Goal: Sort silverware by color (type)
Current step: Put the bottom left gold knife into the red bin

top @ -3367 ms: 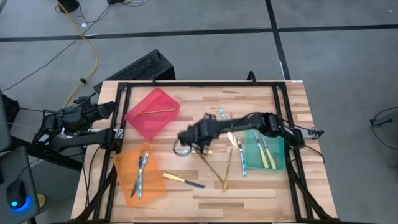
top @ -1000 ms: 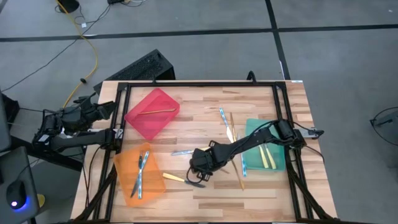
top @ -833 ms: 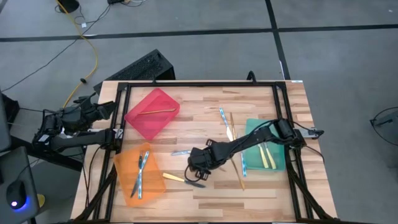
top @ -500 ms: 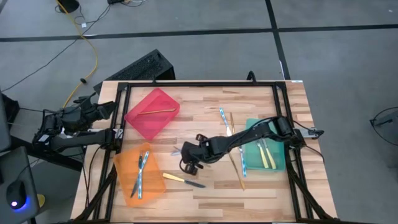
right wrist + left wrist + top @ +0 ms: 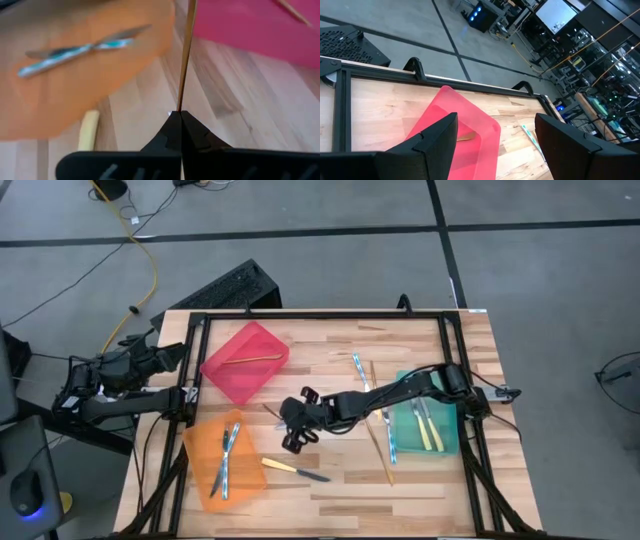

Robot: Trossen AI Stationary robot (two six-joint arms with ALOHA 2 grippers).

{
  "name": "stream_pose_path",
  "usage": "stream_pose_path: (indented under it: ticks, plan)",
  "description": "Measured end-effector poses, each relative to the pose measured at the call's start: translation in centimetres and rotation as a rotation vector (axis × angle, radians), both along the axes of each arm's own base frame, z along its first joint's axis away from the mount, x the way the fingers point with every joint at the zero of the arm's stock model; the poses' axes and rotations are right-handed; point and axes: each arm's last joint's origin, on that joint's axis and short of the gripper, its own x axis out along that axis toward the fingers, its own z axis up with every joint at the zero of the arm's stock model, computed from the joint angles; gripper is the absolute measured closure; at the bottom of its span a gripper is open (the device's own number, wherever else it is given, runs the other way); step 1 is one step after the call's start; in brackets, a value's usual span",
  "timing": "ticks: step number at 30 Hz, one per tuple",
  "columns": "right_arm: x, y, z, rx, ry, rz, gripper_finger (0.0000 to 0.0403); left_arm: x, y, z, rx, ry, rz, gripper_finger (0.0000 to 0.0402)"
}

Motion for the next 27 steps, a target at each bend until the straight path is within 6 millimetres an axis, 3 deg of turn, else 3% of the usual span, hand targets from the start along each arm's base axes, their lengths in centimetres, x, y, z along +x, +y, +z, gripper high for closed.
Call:
stream_pose_path:
  ticks: [5,17,27]
  plan:
    - [0.5,-0.5,0.6,-0.012,-0.053,0.004,0.0396,0.0,0.0,0.0,0.0,0.0,0.001,0.0155]
    - [1.8,-1.3,4.5,-0.136,-0.206,0.081,0.0396,0.0,0.0,0.0,0.006,0.006,0.002,0.0155]
    - [2.9,-1.5,7.5,-0.449,-0.435,0.215,0.0396,0.0,0.0,0.0,0.009,0.009,0.004,0.0155]
